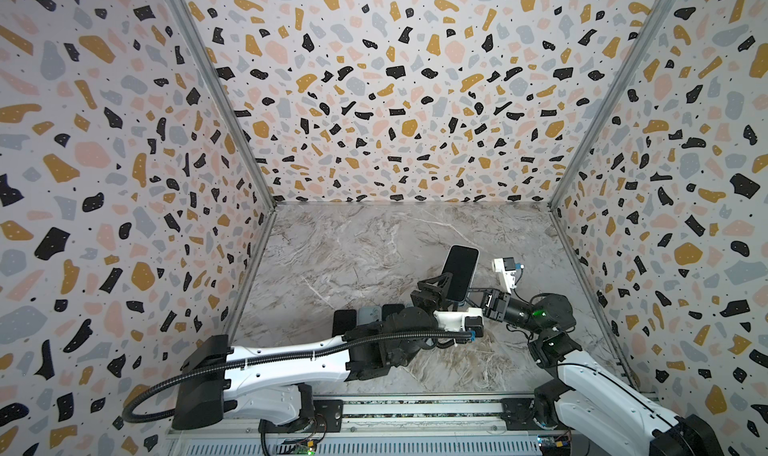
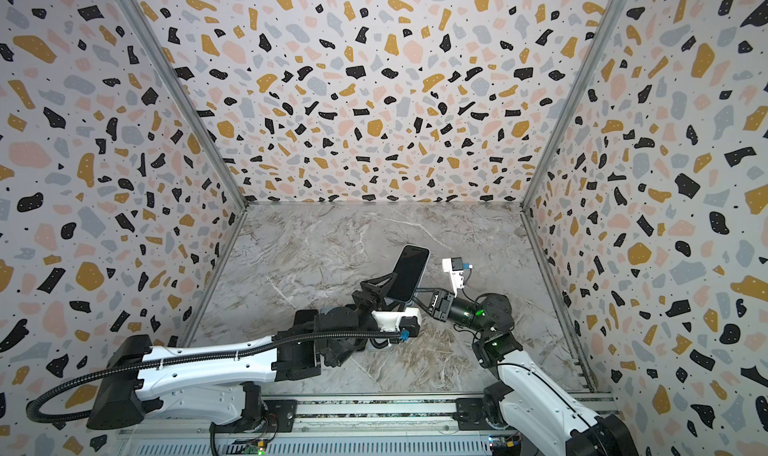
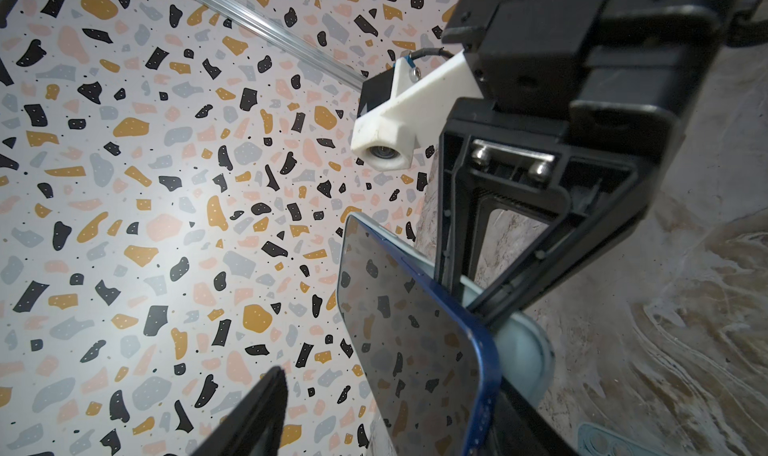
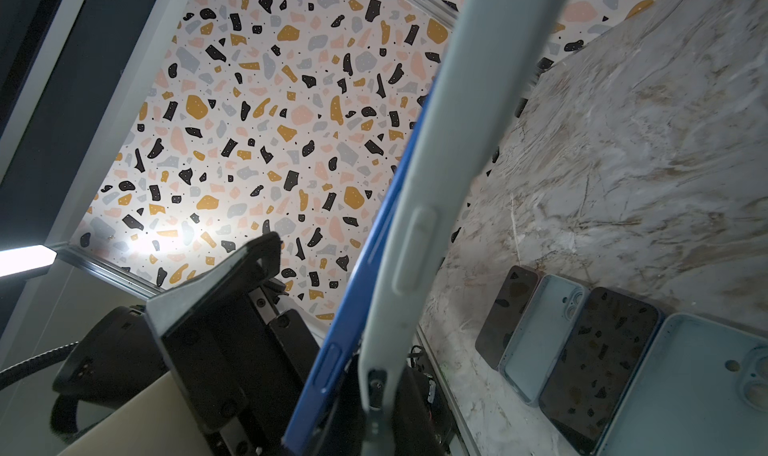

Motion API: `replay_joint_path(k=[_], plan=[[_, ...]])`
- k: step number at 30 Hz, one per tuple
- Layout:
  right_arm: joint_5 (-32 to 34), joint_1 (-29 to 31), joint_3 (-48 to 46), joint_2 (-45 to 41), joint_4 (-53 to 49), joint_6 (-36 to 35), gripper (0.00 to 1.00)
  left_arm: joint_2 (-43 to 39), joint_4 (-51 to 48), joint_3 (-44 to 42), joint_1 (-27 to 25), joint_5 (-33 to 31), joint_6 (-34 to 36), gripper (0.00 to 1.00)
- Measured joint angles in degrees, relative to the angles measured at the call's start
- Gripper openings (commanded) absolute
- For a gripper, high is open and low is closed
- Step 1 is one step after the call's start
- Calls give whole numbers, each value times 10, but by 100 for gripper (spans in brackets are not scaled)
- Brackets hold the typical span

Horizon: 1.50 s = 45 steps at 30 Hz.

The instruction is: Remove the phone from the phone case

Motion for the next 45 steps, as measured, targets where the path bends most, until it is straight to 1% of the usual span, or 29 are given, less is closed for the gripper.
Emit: replay_joint_path(k=[7, 15, 23, 37, 41, 45], plan=[[1, 0, 0, 1, 3, 5, 0, 13, 4, 9, 15, 15, 5, 57], [6, -2, 0, 1, 5, 8, 0, 19, 3, 10, 32, 43, 1, 47], [7, -3, 0, 1, 5, 14, 0, 37, -3, 31, 47, 63, -9, 33], [5, -2, 0, 1, 9, 17, 0, 40, -26, 38, 52, 90, -30, 10], [5, -2, 0, -1, 0, 16, 0, 39, -38, 44, 57, 99, -42, 1], [5, -1, 0, -14, -10, 12, 0, 28, -45, 47, 57, 107, -55, 0]])
